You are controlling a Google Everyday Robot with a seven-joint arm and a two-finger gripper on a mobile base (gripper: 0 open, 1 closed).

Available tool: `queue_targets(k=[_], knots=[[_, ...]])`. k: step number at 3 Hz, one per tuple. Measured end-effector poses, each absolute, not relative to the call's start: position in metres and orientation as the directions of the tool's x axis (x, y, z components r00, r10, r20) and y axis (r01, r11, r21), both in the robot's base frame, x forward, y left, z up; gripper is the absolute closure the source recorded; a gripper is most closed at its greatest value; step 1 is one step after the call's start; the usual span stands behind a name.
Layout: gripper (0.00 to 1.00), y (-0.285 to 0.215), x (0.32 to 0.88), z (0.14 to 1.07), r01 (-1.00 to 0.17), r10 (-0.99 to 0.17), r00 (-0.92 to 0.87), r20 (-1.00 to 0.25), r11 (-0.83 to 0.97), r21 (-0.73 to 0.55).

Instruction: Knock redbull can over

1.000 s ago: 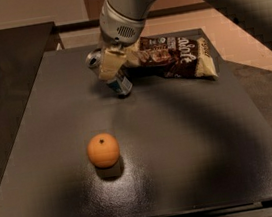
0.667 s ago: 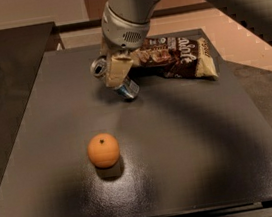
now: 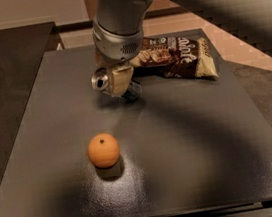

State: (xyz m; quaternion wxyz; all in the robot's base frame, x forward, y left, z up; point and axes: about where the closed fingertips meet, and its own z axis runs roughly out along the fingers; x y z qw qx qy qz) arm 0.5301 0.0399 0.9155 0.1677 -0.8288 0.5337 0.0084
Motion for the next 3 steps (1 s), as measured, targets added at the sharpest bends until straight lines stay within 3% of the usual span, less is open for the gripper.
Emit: queue_targets(k=[2,3], knots=[[1.00,0.0474,0.5371,0.8996,-0.815,-0.845,0.533,-0.037,-0.501,-0.290],[0.84,0.0534,0.5381,0.8967,-0.788,-0.836,0.547,0.029,-0.527,-0.319]])
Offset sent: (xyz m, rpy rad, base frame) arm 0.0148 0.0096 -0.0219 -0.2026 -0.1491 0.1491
